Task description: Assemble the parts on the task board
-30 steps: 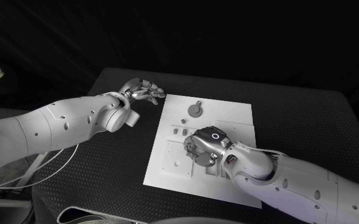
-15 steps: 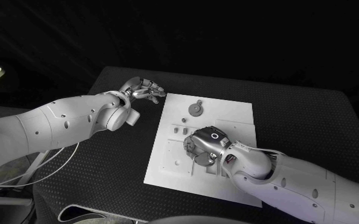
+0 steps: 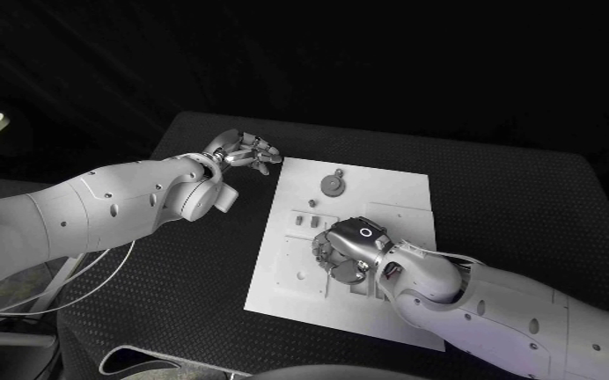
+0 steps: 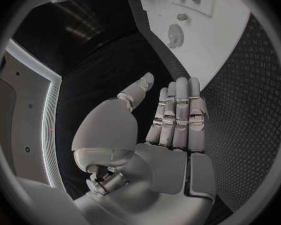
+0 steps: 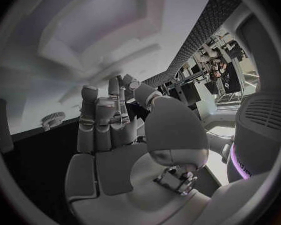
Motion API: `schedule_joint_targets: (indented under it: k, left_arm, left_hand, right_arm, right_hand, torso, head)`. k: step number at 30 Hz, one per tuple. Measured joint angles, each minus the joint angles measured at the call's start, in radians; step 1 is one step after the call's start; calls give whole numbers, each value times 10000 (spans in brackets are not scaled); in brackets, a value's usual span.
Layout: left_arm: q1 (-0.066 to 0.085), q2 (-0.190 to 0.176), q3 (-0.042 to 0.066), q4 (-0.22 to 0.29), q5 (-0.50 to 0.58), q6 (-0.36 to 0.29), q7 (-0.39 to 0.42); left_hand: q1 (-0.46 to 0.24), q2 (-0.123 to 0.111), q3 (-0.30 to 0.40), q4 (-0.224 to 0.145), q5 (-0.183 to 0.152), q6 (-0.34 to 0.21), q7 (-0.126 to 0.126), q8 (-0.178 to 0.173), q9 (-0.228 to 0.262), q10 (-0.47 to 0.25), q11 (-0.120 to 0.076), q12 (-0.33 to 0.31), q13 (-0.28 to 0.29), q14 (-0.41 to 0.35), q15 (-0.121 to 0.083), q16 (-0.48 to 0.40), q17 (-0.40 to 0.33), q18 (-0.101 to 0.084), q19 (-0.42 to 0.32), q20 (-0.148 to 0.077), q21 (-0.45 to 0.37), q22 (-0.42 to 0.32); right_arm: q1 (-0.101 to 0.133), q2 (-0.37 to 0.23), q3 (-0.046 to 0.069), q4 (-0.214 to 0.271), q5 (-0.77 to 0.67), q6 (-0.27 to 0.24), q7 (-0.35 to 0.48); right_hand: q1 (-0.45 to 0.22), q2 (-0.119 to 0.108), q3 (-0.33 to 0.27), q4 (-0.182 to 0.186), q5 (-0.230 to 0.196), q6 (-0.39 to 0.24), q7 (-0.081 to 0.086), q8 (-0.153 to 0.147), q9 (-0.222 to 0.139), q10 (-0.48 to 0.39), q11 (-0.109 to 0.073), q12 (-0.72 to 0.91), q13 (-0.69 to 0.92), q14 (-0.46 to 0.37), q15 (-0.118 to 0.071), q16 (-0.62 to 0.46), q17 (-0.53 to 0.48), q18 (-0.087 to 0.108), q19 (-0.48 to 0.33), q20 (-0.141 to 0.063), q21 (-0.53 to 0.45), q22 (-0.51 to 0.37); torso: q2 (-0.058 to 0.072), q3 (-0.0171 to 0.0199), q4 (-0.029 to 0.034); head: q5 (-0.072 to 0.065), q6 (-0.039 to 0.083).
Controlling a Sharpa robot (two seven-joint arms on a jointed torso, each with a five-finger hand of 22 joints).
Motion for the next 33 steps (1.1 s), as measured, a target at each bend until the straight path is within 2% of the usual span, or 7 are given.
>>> schedule_joint_targets:
  k: [7, 9, 16, 23, 25, 28, 33]
  left_arm:
    - [1, -9, 0, -3, 0, 0, 0]
    - [1, -9, 0, -4, 0, 0, 0]
    - [1, -2, 0, -22, 0, 0, 0]
    - [0, 14, 0, -53, 0, 0, 0]
    - [-1, 20, 0, -71, 0, 0, 0]
    - [-2, 19, -1, -95, 4, 0, 4]
    - [-2, 39, -2, -204, 46, 0, 33]
  left_hand:
    - [0, 0, 0, 0, 0, 0, 0, 0, 0, 0, 0, 0, 0, 0, 0, 0, -1, 0, 0, 0, 0, -8]
    - [0, 0, 0, 0, 0, 0, 0, 0, 0, 0, 0, 0, -1, 0, 0, 0, -1, 0, 0, 0, 0, -8]
    - [0, 0, 0, 0, 0, 0, 0, 0, 1, 0, 0, 0, -1, 0, 0, 0, 3, 0, 0, 0, 0, -7]
    - [0, 0, 0, 0, 0, 0, 0, 0, 1, 0, 0, 0, -2, 0, 0, 0, 7, 0, 0, 1, 0, -7]
    - [0, 0, 0, 0, 0, 0, 0, 0, 1, 0, 0, 0, -2, 0, 1, 0, 7, 1, -1, 1, 0, -7]
    - [0, 0, 0, 0, 0, 0, 0, 0, 1, 0, 0, 0, -2, -1, 1, 0, 6, 0, -1, 1, 0, -15]
    - [0, 0, 0, 0, 0, 0, 0, 0, 2, 0, 0, 0, -3, -1, 0, 0, 6, 0, -1, 1, 0, -16]
  right_arm:
    - [-5, -63, 0, 5, 254, -44, 144]
    - [-11, -97, -7, 9, 335, -113, 179]
    - [-27, -303, -27, 86, 545, -369, 231]
    - [63, -589, -21, 324, 693, -683, 245]
    - [155, -693, 31, 435, 739, -746, 251]
    - [378, -950, 213, 671, 913, -817, 271]
    - [985, -1522, 485, 875, 1544, -757, 345]
  right_hand:
    - [-259, -552, -38, 96, 0, -601, 284, -330, -143, -523, 191, -59, -52, -96, 235, 40, 12, -6, -47, 15, -1, 0]
    - [-270, -754, -8, 126, 0, -765, 346, -429, -185, -706, 125, -59, -159, -182, 321, 40, 12, -28, -67, 34, -1, 0]
    - [-243, -928, 17, 151, -1, -832, 376, -429, -190, -946, 161, -69, -216, -304, 442, 40, 24, -84, -110, 77, -38, 0]
    - [-203, -968, 44, 178, -1, -834, 376, -429, -190, -966, 180, -69, -215, -305, 443, 80, 34, -87, -128, 96, -38, -1]
    - [-203, -968, 44, 178, -1, -834, 376, -429, -190, -966, 180, -69, -215, -305, 443, 80, 34, -87, -140, 108, -38, -1]
    - [-203, -968, 44, 178, -1, -834, 376, -428, -190, -966, 180, -69, -215, -306, 443, 80, 33, -88, -141, 109, -38, -1]
    - [-203, -968, 72, 206, -2, -834, 374, -428, -190, -966, 180, -69, -215, -306, 443, 135, 44, -87, -142, 111, -37, -2]
  torso:
    - [-5, 6, 4]
    - [-5, 10, -1]
    - [-3, 14, -2]
    - [-4, 13, -3]
    - [-4, 13, -7]
    - [-4, 14, -11]
    - [-11, 17, -35]
  head:
    - [1, -11]
    - [1, -11]
    - [1, -1]
    - [-19, 40]
    - [-52, 94]
    - [-128, 193]
    - [-259, 360]
